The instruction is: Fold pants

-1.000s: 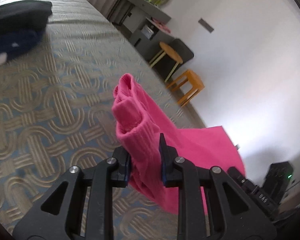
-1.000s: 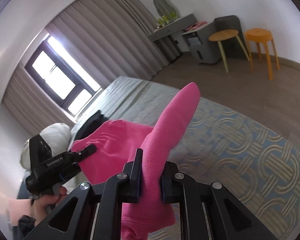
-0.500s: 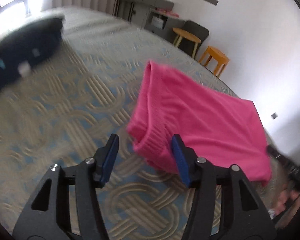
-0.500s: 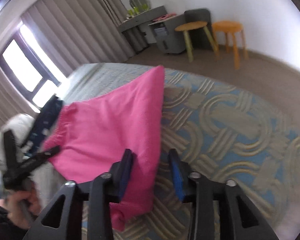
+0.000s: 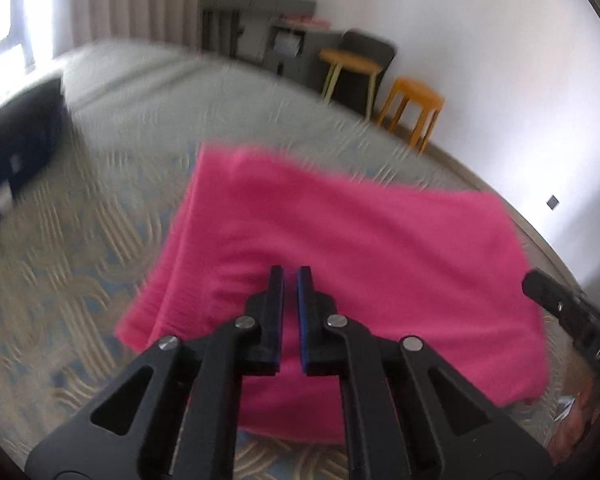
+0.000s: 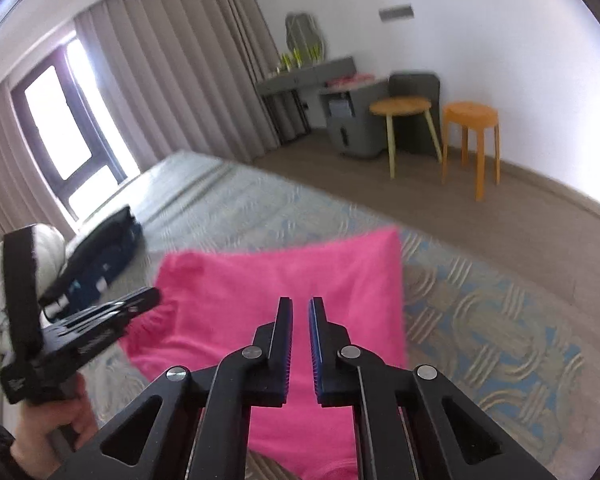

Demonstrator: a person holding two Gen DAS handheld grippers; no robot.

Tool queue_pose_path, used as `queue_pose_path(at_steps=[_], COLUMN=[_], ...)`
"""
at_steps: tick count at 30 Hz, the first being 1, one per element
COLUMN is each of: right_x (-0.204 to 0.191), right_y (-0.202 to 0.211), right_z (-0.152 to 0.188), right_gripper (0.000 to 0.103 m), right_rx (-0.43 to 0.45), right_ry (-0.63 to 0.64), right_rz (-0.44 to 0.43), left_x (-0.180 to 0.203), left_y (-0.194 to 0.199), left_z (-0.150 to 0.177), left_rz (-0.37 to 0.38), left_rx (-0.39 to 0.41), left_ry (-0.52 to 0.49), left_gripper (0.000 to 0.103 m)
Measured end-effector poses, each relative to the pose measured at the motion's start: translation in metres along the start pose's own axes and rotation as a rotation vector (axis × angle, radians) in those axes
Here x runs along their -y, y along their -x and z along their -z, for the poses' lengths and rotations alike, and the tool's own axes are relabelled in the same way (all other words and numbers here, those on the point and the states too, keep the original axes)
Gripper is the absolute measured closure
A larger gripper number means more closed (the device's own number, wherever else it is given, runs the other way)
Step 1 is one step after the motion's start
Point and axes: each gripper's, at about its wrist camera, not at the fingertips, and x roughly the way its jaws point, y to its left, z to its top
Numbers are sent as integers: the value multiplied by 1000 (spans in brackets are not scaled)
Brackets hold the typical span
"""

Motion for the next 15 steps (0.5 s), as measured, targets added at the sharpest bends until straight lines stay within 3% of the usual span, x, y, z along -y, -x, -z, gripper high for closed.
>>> queue_pose_path(at_steps=[3,4,7,11,14,15], right_x=[12,19,24,10,-5,-8], right_y=[-30,-36,-33,-34,-34,-31], right_z=[19,26,31,33,33,31], right_gripper=[96,99,101,101,100,96], right_rx=[-88,-91,-66,-56,-59,-66], right_ry=[-1,-9,-32,1,41,40], right_rz=[77,57,40,131,205,202], left_x=[-7,-7,5,28,29,31], left_y=[-6,-7,-12,-7,12,27], left_z=[4,3,-1,5,6,7], left_rz=[36,31,-34,-153,-181,-184], left_rx=[1,-10,-35,-42,-77,-73], left_ry=[49,46,-27,-147,-150,-143], left_gripper=[95,95,95,94,79,58])
